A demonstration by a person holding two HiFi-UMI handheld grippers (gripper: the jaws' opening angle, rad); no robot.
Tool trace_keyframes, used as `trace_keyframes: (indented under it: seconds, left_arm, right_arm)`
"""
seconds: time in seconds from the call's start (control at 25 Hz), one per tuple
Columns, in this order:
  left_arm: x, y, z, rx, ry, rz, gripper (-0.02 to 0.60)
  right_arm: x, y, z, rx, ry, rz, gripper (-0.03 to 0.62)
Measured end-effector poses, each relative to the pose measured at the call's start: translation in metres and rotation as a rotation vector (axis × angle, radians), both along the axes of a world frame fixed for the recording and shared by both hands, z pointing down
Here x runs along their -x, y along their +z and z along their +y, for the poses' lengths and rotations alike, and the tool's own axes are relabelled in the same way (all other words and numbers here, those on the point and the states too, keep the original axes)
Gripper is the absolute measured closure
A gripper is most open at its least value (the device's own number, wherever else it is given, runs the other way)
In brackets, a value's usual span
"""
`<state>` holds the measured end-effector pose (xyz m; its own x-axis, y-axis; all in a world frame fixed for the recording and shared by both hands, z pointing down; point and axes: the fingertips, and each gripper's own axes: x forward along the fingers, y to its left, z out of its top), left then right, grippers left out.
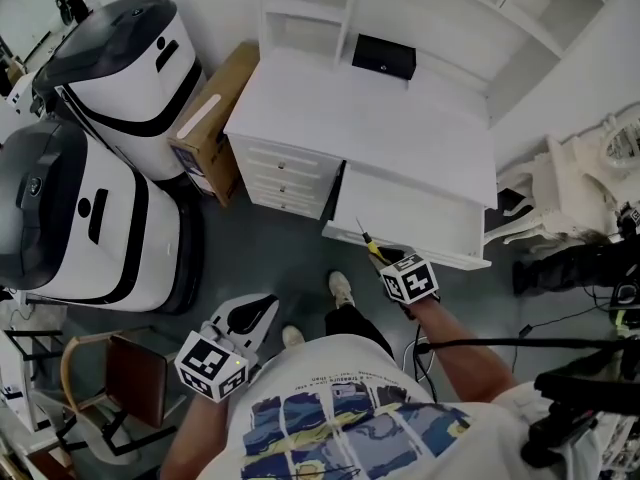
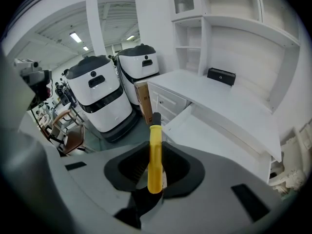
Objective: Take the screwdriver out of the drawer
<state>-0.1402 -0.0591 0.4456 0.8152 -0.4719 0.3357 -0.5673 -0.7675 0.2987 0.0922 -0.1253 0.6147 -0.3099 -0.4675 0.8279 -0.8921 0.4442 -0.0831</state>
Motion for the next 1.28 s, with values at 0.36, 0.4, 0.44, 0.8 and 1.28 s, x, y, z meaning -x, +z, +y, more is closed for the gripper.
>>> trace_keyframes:
  seconds: [0.36, 0.4, 0.44, 0.8, 1.28]
  left_arm:
    - [0.018, 0.003, 0.022, 0.004, -0.011, 0.007, 0.568]
    - [0.019, 0.004, 0.024, 0.005, -0.010, 0.008, 0.568]
    - [0.020, 0.005, 0.026, 0.006, -0.009, 0.008, 0.568]
    - [0.024, 0.007, 0.042, 0.000, -0.014, 0.022, 0.568]
    - [0.025, 0.007, 0.053, -0.008, -0.008, 0.021, 0.568]
  right_arm:
    - [0.045, -0.042, 0.038, -0.058, -0.066, -0.041, 0.497]
    - [0.049, -0.046, 0.041, -0.064, -0.074, -0.044, 0.497]
    - [0.052, -0.049, 0.044, -0.069, -0.082, -0.046, 0.497]
    - [0.071, -0.067, 0.068, -0.093, -0.125, -0.051, 0.497]
    - [0.085, -0.078, 0.082, -0.119, -0.151, -0.068, 0.497]
